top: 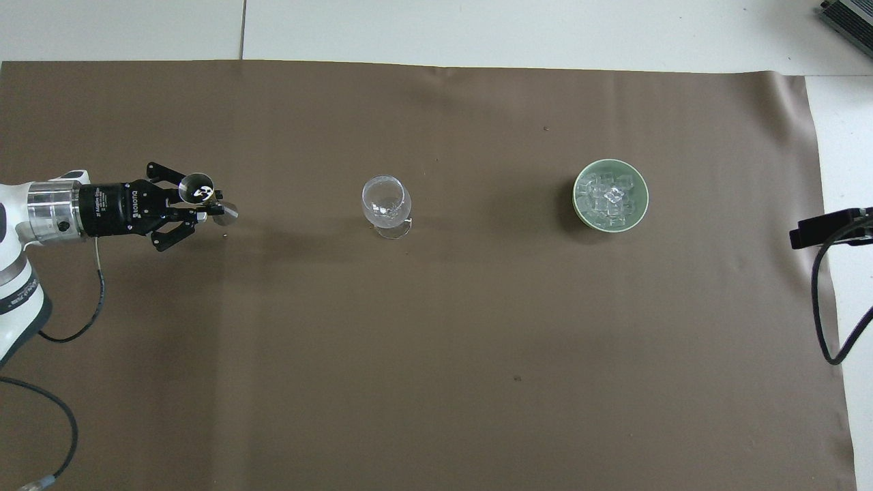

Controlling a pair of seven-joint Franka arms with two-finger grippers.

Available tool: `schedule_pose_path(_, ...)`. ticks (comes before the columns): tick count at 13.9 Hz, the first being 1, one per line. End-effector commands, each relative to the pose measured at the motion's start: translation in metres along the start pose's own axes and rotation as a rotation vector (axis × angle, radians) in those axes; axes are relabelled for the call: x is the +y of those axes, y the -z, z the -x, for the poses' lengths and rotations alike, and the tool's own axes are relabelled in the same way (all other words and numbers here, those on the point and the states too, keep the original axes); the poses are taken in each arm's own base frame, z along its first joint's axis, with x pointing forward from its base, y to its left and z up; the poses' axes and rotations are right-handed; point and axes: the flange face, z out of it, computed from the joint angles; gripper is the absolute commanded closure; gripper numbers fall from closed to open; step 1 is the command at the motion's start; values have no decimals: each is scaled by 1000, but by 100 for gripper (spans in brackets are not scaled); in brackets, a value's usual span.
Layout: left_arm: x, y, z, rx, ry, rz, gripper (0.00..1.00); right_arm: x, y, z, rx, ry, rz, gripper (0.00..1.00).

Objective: Pour wine and add ice with both arms
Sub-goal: 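Lift the silver bottle with the left gripper toward the glass cup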

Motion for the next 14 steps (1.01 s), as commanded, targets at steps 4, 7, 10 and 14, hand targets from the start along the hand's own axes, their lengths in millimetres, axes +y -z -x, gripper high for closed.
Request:
schedule_pose_path(4, -13, -42, 60, 52, -44, -14, 100, -1, 1, 6, -2, -16, -16, 0)
schedule_pose_path(7, -17, -64, 81, 77, -62, -12, 100, -1, 1, 6, -2, -16, -16, 0)
schedule_pose_path(10, -24, -82, 102, 100, -63, -2, 100, -1, 1, 6, -2, -16, -16, 0)
schedule_pose_path(14, -35, -106, 123, 134, -70, 22, 100, -1, 1, 6, -2, -14, -16, 0)
